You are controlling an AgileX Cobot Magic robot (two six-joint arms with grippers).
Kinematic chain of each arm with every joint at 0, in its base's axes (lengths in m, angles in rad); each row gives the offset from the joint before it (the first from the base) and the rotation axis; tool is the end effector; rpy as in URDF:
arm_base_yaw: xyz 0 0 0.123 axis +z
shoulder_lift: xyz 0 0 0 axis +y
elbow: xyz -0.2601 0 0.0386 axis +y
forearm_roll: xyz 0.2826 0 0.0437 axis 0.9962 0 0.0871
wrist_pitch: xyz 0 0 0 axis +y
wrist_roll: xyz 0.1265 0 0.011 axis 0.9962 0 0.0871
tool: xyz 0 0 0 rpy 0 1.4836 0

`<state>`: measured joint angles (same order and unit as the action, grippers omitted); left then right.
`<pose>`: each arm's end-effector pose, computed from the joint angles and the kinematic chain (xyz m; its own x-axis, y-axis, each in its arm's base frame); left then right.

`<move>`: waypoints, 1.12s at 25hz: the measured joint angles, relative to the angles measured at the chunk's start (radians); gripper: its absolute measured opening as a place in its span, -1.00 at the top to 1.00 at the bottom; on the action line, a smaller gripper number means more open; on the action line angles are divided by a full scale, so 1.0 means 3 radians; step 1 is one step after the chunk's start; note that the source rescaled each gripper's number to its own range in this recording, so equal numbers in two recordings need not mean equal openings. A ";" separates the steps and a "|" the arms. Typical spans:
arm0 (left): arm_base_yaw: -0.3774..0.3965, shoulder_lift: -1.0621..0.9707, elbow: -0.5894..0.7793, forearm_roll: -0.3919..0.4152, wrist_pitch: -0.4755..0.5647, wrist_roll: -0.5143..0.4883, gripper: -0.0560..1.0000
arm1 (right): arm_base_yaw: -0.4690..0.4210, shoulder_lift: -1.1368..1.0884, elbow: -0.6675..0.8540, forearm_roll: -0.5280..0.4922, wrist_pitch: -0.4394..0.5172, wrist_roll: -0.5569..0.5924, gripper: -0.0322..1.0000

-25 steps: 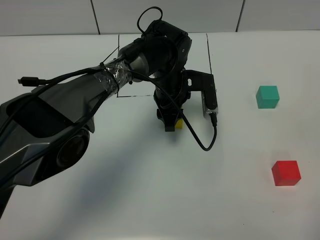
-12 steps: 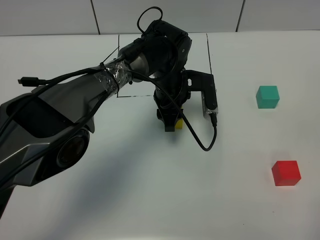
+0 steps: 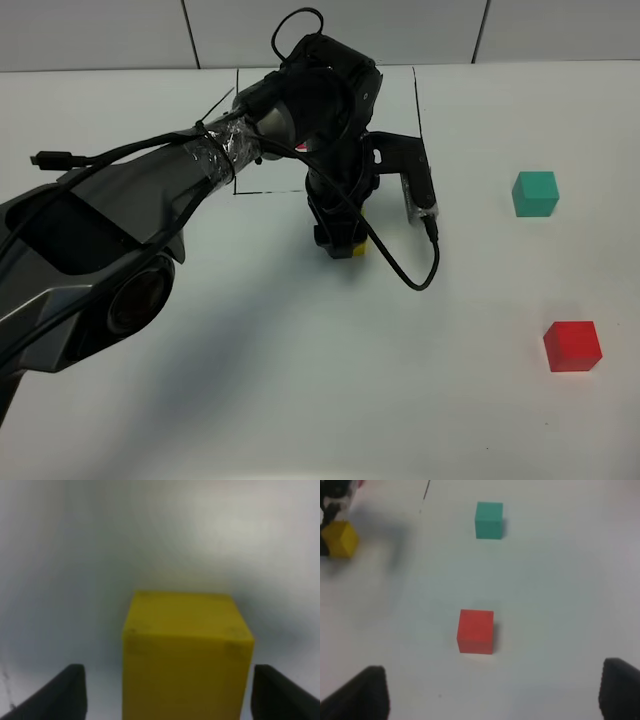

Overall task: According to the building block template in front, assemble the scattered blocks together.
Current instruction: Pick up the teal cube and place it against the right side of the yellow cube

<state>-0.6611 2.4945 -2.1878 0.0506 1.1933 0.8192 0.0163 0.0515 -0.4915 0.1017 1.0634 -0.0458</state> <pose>0.4246 -0.3228 0.0801 -0.0700 0.9950 -0.0710 0.9857 0.0799 0.1483 0.0879 0.0127 0.2704 -0.5093 -0.0046 -0.8606 -0.0907 0.9947 0.0484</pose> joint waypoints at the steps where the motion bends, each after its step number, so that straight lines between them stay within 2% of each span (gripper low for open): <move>1: 0.0000 -0.0044 0.0000 -0.0003 0.0000 -0.0038 -0.64 | 0.0000 0.0000 0.0000 0.0000 0.0000 0.0000 -0.46; 3: 0.0000 -0.0167 0.0000 -0.0003 0.0000 -0.0153 -0.85 | 0.0000 0.0000 0.0000 0.0000 0.0000 0.0000 -0.46; 5: 0.0000 -0.0298 0.0000 -0.0003 0.0003 -0.0256 -0.96 | 0.0000 0.0000 0.0000 0.0000 0.0000 0.0000 -0.46; 8: 0.0000 -0.0487 0.0000 0.0066 0.0003 -0.0544 -0.99 | 0.0000 0.0000 0.0000 0.0000 0.0000 0.0000 -0.46; 12: 0.0037 -0.0684 0.0000 0.0429 -0.0005 -0.1214 -1.00 | 0.0000 0.0000 0.0000 0.0003 0.0000 0.0000 -0.46; 16: 0.0289 -0.0827 0.0033 0.0513 0.0000 -0.1752 -1.00 | 0.0000 0.0000 0.0000 0.0012 0.0000 0.0000 -0.46; 20: 0.0688 -0.1014 0.0278 0.0338 0.0002 -0.1947 -0.98 | 0.0000 0.0000 0.0000 0.0017 0.0000 0.0000 -0.46; 24: 0.1135 -0.1310 0.0745 -0.0019 -0.0006 -0.1924 -0.95 | 0.0000 0.0000 0.0000 0.0023 0.0000 0.0000 -0.46; 28: 0.1639 -0.1811 0.1275 -0.0300 -0.0197 -0.1919 -0.95 | 0.0000 0.0000 0.0000 0.0023 0.0000 0.0000 -0.46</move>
<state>-0.1694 1.9511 -1.8053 -0.0395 1.1343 0.2436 0.0163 0.0515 -0.4915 0.1086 1.0634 -0.0458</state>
